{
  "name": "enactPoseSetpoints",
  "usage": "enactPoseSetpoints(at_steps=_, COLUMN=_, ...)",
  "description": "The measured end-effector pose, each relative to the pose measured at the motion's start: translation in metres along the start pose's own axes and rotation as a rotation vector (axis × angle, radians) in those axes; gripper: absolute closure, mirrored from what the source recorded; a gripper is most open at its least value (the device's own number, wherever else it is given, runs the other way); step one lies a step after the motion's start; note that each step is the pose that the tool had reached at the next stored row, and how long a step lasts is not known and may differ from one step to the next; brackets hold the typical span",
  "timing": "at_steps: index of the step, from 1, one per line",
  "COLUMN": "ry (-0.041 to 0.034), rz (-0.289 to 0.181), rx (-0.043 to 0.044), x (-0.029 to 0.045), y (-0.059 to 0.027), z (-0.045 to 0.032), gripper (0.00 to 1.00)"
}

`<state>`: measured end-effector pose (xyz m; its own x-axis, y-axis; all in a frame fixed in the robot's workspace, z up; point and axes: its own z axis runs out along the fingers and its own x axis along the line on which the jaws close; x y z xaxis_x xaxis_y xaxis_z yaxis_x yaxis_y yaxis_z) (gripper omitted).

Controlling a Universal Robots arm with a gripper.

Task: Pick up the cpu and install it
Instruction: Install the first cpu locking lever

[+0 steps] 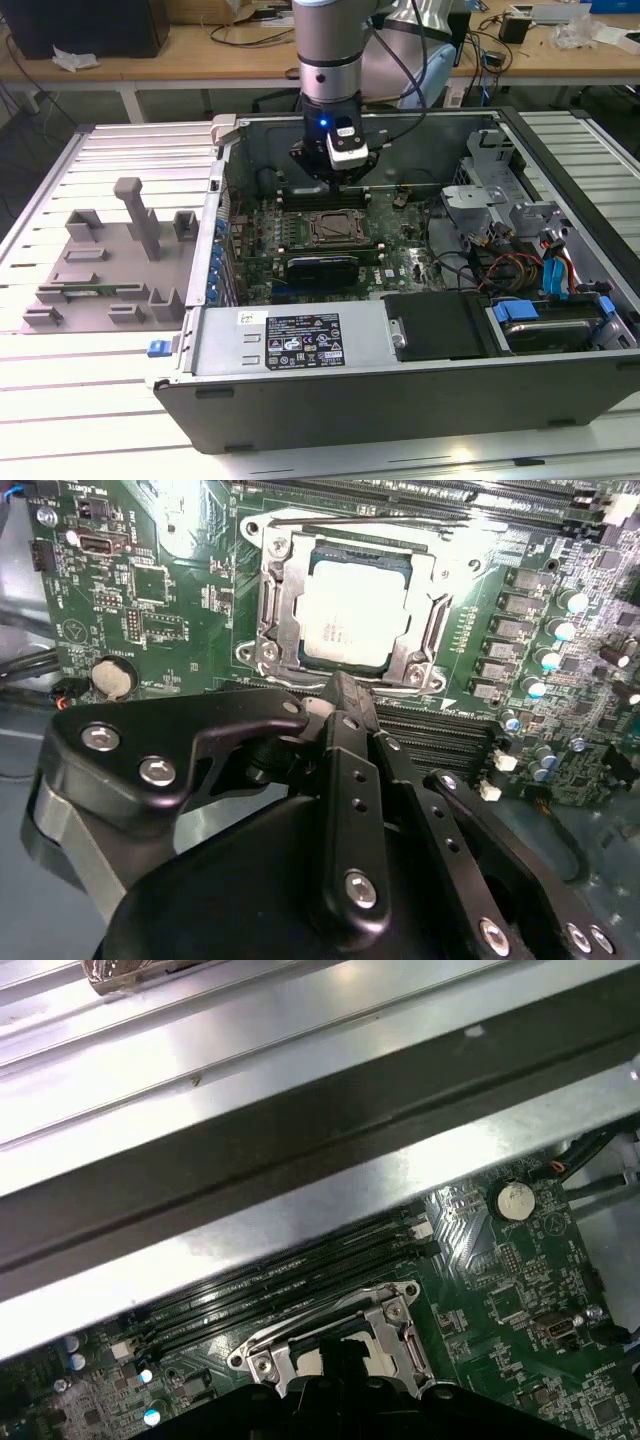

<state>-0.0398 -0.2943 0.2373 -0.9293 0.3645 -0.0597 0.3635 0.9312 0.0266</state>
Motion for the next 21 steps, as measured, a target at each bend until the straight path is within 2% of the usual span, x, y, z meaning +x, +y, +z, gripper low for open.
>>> enactPoseSetpoints(at_steps=3, ry=0.0048, rz=-0.013, rx=0.0008, x=-0.0007, y=-0.0015, z=0.0001, gripper=0.89)
enactPoseSetpoints(at_steps=12, ry=0.0077, rz=-0.061, rx=-0.0013, x=-0.0037, y=-0.0091, z=0.0004, gripper=0.89)
enactPoseSetpoints(at_steps=16, ry=0.016, rz=-0.097, rx=0.0011, x=-0.0048, y=-0.0121, z=0.001, gripper=0.89)
enactPoseSetpoints(at_steps=21, ry=0.0253, rz=-0.116, rx=0.0046, x=-0.0074, y=-0.0189, z=0.0017, gripper=0.89)
